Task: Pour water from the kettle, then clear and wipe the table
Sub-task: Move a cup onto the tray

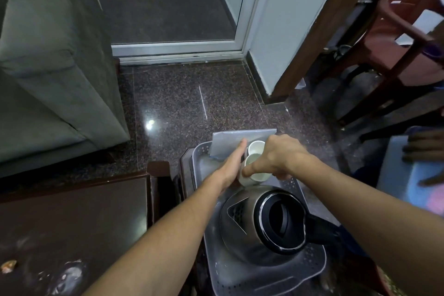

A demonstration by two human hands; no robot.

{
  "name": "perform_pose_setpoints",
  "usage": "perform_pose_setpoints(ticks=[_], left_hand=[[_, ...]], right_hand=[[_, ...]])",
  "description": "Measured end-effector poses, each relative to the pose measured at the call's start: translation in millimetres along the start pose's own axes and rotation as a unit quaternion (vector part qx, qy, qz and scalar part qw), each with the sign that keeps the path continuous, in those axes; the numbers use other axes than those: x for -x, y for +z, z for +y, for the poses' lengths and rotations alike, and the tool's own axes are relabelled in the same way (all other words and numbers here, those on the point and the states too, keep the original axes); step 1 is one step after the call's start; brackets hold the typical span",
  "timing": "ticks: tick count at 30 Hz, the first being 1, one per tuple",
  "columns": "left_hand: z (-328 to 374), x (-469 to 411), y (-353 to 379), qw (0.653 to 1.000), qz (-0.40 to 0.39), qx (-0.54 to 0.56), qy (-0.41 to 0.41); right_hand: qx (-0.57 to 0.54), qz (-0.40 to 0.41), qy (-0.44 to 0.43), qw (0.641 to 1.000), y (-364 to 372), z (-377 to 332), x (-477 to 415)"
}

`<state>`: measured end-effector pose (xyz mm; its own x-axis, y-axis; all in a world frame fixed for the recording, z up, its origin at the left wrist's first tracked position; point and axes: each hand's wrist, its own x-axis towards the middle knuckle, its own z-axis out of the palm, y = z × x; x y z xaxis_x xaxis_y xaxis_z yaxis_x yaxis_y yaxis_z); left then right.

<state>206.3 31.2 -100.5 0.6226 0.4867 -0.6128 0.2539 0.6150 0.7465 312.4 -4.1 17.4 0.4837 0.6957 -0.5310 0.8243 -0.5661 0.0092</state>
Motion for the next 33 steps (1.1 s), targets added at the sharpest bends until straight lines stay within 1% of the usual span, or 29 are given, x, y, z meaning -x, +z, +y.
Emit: perform_pose_setpoints(ticks=[3,7,10,13,19,21,25,29,33], left_hand=[[-3,1,-1,1.000,0.007,-0.028,0.010],[-2,1,-3,0.993,0.049,-0.108,0.023],[-3,2,-3,0.990,0.054,-0.126,0.030],[-4,3,-2,0.988,0.050,-0.145,0.035],[-7,4,0,0.987,0.056,-0.150,0.034],[-8,3,0,0.989,0.055,-0.136,0.032],[-10,2,1,0.993,0.053,-0.099,0.023],[-14,1,2,0.994,0.043,-0.095,0.032],[-17,0,6,0.994,0.041,-0.091,0.033]], right_hand=[[-0.010,-0.008,0.019,1.000,6,-2,-3],[0.006,-0.009,0.042,0.999,13,2,-10],[0.029,-0.008,0.051,0.998,21,6,-14],[0.026,-0.006,0.060,0.998,24,10,-17],[0.019,-0.018,0.068,0.997,23,17,-22],[0.010,-0.018,0.075,0.997,24,20,-22],[-0.013,-0.012,0.090,0.996,26,23,-24],[-0.025,0.023,0.104,0.994,34,28,-21],[-0.039,0.017,0.095,0.995,46,33,-20]])
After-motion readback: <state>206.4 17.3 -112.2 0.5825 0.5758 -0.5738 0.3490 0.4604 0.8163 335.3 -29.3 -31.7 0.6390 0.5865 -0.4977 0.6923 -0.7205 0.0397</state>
